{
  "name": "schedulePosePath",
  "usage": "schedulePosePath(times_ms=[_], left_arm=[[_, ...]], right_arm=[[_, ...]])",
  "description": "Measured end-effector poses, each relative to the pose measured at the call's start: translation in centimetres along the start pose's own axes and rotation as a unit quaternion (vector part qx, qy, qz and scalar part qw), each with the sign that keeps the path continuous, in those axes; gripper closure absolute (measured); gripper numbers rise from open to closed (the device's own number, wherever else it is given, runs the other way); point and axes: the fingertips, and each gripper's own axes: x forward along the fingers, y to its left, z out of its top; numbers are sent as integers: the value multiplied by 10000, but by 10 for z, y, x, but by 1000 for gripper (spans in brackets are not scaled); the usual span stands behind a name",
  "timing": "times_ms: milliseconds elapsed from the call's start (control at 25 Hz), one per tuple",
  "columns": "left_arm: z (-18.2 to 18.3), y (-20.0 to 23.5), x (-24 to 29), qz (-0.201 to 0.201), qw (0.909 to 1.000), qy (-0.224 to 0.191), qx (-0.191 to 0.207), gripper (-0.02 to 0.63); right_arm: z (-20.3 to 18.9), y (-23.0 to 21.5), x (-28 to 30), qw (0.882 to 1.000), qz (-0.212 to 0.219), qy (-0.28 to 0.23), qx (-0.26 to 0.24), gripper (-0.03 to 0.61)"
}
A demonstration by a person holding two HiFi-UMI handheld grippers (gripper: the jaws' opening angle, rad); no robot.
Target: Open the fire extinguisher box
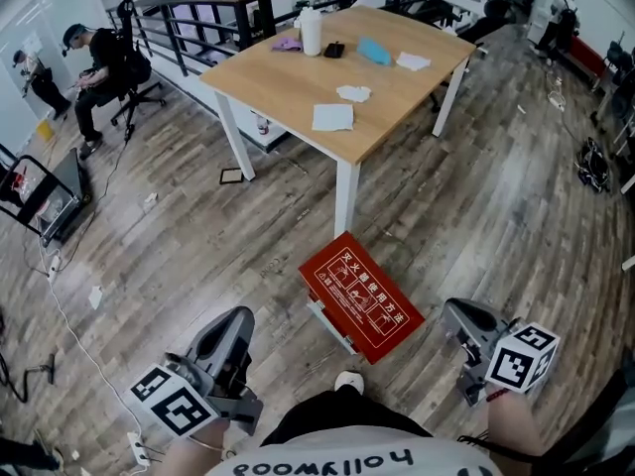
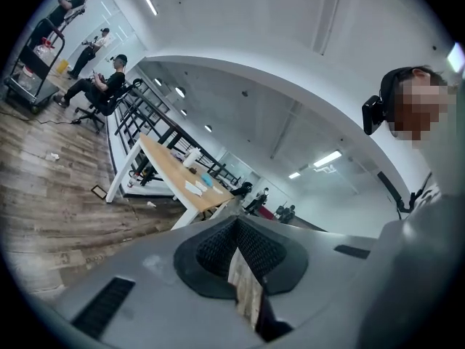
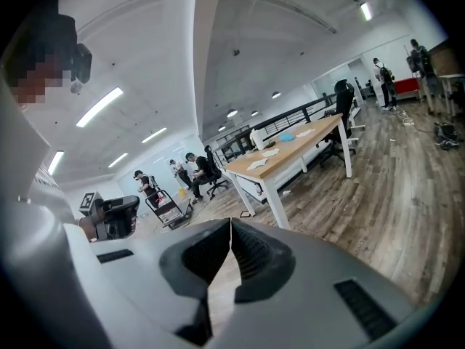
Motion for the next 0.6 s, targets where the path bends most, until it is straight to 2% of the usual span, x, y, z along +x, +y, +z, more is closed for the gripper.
schedulePosePath(times_ms=[160, 320, 360, 400, 440, 520, 600], left_arm=[[-21, 13, 31, 98, 9999, 100, 46, 607], [-77, 52, 69, 198, 9988, 435, -144, 597], [-96, 66, 78, 299, 9973, 620, -242, 505], [-117, 81, 87, 397, 9952, 825, -351, 366], [-138, 95, 95, 472, 9924, 1021, -491, 308], [-179, 126, 111, 626, 9850, 1353, -869, 269], [-219, 152, 125, 750, 9740, 1673, -1330, 258]], right_arm=[[1, -21, 3, 9999, 55, 101, 79, 568], [-9, -41, 10, 9996, 80, 240, 122, 568], [-14, -45, 11, 9994, 81, 280, 165, 568], [-20, -48, 11, 9992, 91, 322, 208, 568], [-27, -51, 12, 9990, 104, 369, 245, 568], [-48, -61, 13, 9982, 84, 503, 314, 568], [-72, -75, 15, 9968, -60, 671, 430, 568]])
